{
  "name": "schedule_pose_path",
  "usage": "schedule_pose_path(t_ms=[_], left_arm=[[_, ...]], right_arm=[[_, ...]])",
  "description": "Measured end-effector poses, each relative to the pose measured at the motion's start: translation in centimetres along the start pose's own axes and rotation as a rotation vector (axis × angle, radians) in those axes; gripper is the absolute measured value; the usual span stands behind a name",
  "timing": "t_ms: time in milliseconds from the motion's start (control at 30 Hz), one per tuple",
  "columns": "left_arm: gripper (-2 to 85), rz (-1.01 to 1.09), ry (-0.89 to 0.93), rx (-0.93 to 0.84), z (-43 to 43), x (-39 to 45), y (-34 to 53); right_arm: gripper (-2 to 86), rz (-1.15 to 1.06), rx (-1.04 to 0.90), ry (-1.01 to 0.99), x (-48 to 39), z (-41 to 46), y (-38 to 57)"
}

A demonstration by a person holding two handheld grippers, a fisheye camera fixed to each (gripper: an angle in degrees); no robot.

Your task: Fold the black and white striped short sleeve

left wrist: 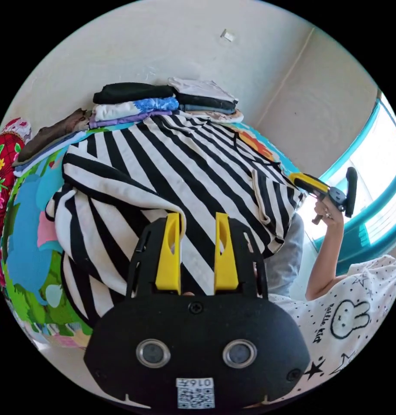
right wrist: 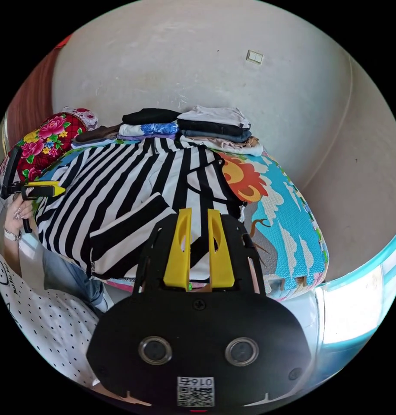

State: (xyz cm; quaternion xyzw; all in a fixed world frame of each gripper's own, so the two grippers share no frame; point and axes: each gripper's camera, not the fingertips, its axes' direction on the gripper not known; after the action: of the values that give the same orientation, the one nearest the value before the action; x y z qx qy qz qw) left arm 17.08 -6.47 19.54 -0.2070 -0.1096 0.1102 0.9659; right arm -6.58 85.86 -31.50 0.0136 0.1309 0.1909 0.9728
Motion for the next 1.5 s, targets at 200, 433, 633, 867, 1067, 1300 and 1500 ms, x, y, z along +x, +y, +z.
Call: schedule_pose_path(t_ms=[200,433,633,867,1067,1300,1500], left_arm=[[8.8,-0.256,-0.28,0.175,-6.1,-5.7,3.8],[8.7,-0.427,-0.326,0.051,-6.3,-12.9,7.4],[6.7,-0.356,-0.355,0.035,-3.3,-12.5,6.7],[-0.7,-0.404,-0.377,0.155,-8.3,-11.1,9.6],[-0.6,-0.464,-0.263,-0.035,-7.2,-11.6,12.9],[3.6,-0.453,-0.229,0.207,-8.0,-14.6,8.9],[12.1,-0.412,-0.007,0.217,-3.4,-20.9,-1.2]], right_arm=[[6.4,0.054,-0.016,0.033,1.7,-0.9,-0.6],[5.9,-0.041,0.071,-0.074,-1.2,-1.6,-4.5],[6.0,-0.191,0.124,-0.195,-6.5,-1.6,-9.8],[5.9,-0.308,0.119,-0.204,-10.5,-1.2,-13.6],[5.9,-0.287,0.09,-0.257,-11.2,0.1,-16.9],[6.0,-0.331,0.107,-0.273,-13.9,0.0,-20.7],[6.0,-0.297,0.123,-0.268,-14.6,-0.7,-22.8]])
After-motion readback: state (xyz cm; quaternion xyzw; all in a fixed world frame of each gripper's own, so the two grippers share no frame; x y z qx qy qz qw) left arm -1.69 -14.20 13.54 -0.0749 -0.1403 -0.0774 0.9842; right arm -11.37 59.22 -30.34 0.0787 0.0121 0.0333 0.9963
